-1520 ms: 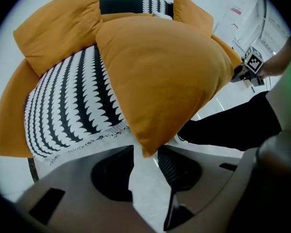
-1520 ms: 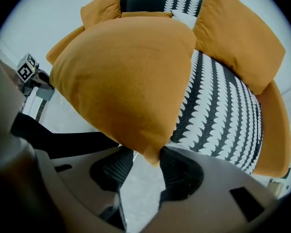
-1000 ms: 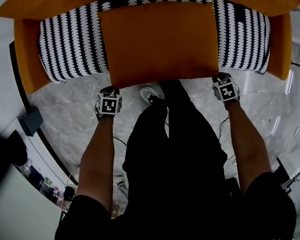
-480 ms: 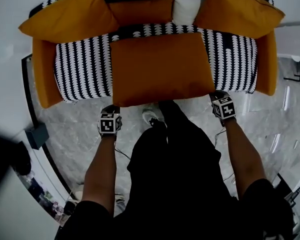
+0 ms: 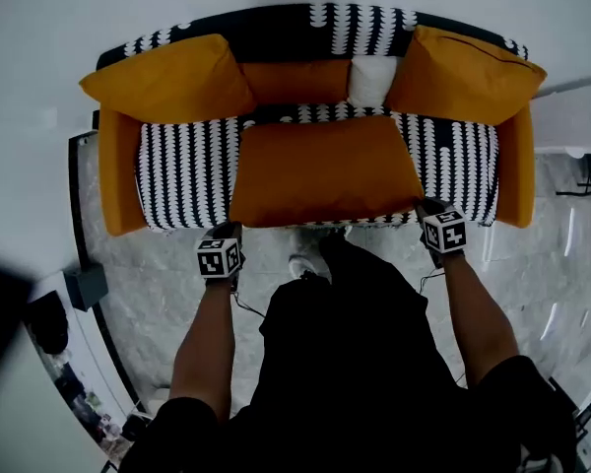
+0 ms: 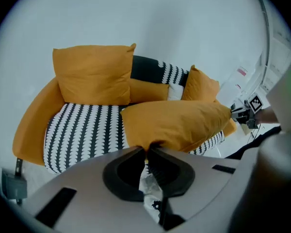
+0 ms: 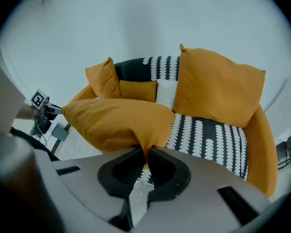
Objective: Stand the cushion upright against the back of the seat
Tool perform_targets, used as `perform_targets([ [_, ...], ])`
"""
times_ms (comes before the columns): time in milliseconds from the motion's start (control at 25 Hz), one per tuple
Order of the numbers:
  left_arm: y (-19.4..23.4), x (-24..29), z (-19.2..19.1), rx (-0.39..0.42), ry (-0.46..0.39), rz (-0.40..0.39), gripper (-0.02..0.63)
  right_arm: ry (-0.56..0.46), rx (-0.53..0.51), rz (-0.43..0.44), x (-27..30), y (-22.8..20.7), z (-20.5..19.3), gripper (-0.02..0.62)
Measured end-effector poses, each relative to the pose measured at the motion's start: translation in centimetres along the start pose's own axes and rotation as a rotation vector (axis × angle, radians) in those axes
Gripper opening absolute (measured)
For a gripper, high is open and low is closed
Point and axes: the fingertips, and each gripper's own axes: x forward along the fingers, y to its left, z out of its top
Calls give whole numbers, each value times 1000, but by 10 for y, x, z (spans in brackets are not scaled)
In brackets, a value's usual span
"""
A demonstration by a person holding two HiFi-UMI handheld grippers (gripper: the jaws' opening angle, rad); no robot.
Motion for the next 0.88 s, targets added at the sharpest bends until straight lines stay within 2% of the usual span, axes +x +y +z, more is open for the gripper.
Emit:
perform_targets([
  [480,2,-25,105,-195,-215,17,31,-205,98,41,-23,-21,101,51],
  [600,1,-31,127,-205,-250,2,31,-245,143,38,-31,-26,117,51],
  [880,13,-24,187,-182,-262,-31,31,-298,219,-13,-31,-42,165,49],
])
